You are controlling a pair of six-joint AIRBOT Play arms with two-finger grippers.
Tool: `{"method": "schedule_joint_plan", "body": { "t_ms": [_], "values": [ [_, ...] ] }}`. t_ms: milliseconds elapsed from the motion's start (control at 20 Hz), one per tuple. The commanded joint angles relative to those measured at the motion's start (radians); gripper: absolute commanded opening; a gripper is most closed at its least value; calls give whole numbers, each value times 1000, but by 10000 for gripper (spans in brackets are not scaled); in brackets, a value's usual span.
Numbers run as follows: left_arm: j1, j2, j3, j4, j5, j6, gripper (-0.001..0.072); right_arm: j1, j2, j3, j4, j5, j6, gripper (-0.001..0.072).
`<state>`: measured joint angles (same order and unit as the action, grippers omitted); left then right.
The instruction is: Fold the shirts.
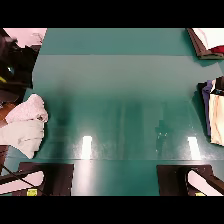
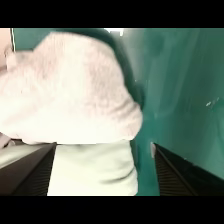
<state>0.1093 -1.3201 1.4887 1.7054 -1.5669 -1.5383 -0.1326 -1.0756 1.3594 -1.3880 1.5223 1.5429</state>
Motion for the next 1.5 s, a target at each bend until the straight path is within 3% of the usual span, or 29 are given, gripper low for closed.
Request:
{"method": "schedule_joint_plan", "body": {
  "t_ms": [0,200,300,350,400,450,750,850,1000,1150,1300,1450],
  "values": [
    [62,2,-285,19,152,-36,720,1,0,0,0,-3,1,14],
    [66,1,-466,19,311,-37,720,1,0,0,0,-4,0,15],
    [66,2,-468,20,329,-36,720,1,0,0,0,-3,0,15],
    [66,3,-458,19,328,-35,549,1,0,0,1,-3,0,15],
    [65,3,-439,18,320,-31,189,1,0,0,1,-3,0,15],
    [65,3,-414,18,309,-23,39,1,1,0,1,-3,0,15],
    [8,98,-68,-146,305,35,22,1,1,0,2,-4,0,15],
    [-83,152,88,-253,319,115,23,1,0,7,8,-5,0,14],
    [-260,185,274,-569,319,325,23,1,0,78,9,-25,1,15],
    [-435,184,337,-851,332,456,23,1,0,196,8,-32,1,15],
    [-574,147,336,-867,320,503,23,1,0,306,8,-57,1,14],
    [-604,40,336,-867,311,502,23,1,0,384,9,-56,1,14]
  ]
}}
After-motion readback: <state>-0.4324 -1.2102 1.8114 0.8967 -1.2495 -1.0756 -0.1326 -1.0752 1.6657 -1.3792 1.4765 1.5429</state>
